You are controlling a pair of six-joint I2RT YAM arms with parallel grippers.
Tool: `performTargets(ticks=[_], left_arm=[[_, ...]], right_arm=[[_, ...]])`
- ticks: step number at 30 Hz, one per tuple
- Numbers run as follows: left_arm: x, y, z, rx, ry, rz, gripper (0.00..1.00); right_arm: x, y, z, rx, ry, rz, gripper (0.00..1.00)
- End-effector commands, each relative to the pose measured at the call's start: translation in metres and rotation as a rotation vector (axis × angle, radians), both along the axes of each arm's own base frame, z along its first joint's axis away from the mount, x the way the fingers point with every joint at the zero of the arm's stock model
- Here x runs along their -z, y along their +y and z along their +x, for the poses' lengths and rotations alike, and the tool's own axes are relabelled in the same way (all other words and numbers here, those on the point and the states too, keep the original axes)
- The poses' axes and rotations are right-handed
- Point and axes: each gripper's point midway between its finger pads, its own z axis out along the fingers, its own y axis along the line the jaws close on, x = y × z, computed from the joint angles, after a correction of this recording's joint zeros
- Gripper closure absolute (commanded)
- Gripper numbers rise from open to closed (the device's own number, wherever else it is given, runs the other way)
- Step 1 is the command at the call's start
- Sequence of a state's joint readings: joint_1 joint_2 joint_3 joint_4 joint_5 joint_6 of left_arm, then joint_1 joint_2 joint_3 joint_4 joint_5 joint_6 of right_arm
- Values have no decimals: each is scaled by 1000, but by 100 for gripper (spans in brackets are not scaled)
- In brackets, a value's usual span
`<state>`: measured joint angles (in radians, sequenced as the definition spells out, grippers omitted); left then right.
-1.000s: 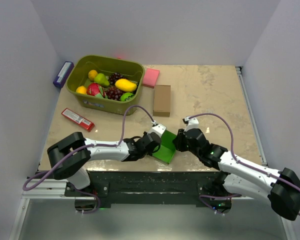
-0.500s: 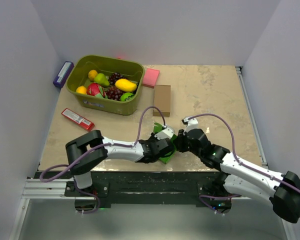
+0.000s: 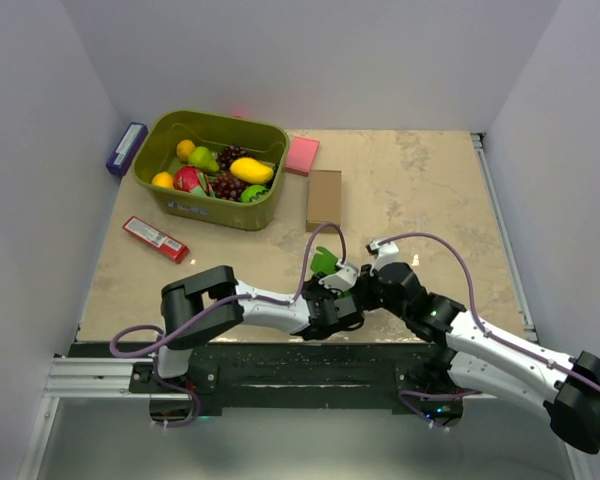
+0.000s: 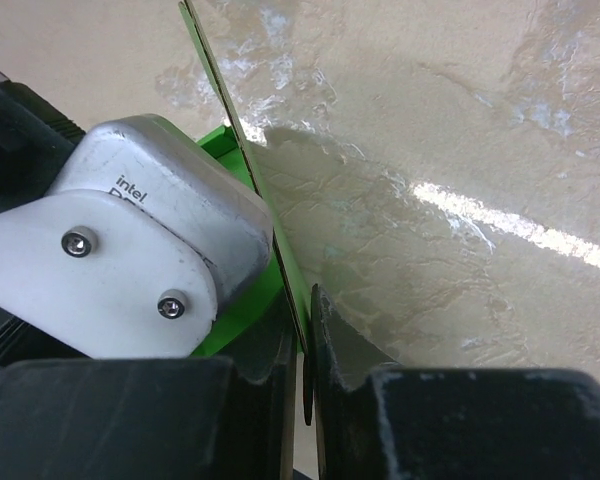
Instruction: Fold the paper box
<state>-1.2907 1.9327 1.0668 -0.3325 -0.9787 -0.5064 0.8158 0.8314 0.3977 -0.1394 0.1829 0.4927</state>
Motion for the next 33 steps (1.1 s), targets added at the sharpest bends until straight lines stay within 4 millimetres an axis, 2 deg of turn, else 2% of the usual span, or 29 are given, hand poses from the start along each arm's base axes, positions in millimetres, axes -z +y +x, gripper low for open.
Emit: performTargets(ticks=[1,11,17,19,21,22,26,29,33], left_arm=[[52,50,-23,-25,136,206,100],[81,40,-48,-5,253,102,100],[95,53,-60,-7,266,185,100],[95,49,-62,-12,280,164,100],[85,36,-63,-3,291,103,97],[80,32,-63,3,290,83,90],[50,3,-56,34,276,-4,75],[36,-7,-53,47,268,-18,67],[26,-11,-50,51,268,-28,57]], right_arm=[[-25,10,9,5,-67,91,95],[-16,16,9,-1,-36,104,95],[-19,17,10,9,-36,115,94],[-20,16,11,16,-38,113,94],[-17,15,11,22,-25,100,94],[-19,16,12,22,-29,100,94],[-21,15,14,31,-30,91,94],[-24,15,16,36,-35,88,94],[-22,16,17,37,-31,81,93]])
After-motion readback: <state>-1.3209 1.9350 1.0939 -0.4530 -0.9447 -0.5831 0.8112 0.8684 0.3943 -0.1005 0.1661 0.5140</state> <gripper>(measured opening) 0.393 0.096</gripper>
